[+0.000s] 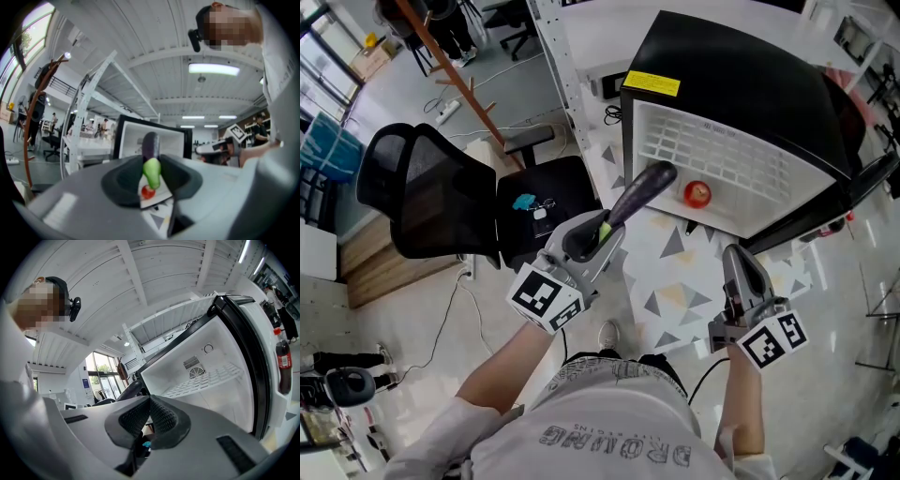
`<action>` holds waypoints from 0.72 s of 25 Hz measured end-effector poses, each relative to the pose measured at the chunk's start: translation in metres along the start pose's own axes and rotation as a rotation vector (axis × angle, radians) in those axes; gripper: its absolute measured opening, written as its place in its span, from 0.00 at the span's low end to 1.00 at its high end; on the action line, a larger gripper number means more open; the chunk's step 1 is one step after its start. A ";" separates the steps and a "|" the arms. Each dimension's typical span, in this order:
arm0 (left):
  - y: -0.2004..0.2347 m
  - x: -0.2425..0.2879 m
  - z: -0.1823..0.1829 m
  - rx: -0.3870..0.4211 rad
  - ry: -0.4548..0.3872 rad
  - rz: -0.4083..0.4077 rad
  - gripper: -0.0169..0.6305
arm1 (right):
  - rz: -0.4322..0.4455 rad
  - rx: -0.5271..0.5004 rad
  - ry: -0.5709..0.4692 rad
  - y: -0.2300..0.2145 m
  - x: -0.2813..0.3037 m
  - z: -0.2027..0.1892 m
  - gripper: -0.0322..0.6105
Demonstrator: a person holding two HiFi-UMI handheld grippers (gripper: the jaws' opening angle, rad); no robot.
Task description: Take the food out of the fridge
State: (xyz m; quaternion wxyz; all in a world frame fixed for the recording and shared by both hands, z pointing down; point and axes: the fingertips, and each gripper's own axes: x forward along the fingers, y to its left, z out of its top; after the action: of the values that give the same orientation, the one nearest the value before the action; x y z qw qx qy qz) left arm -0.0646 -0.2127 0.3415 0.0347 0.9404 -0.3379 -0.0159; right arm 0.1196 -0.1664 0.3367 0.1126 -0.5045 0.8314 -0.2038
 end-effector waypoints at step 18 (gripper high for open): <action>-0.010 0.002 -0.001 0.011 0.010 0.005 0.21 | 0.013 -0.002 0.017 -0.003 -0.005 -0.001 0.05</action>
State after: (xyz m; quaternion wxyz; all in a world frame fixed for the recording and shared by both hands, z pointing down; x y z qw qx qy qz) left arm -0.0568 -0.2059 0.3416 0.0309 0.9399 -0.3400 -0.0094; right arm 0.1242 -0.1627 0.3392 0.1064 -0.4973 0.8360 -0.2062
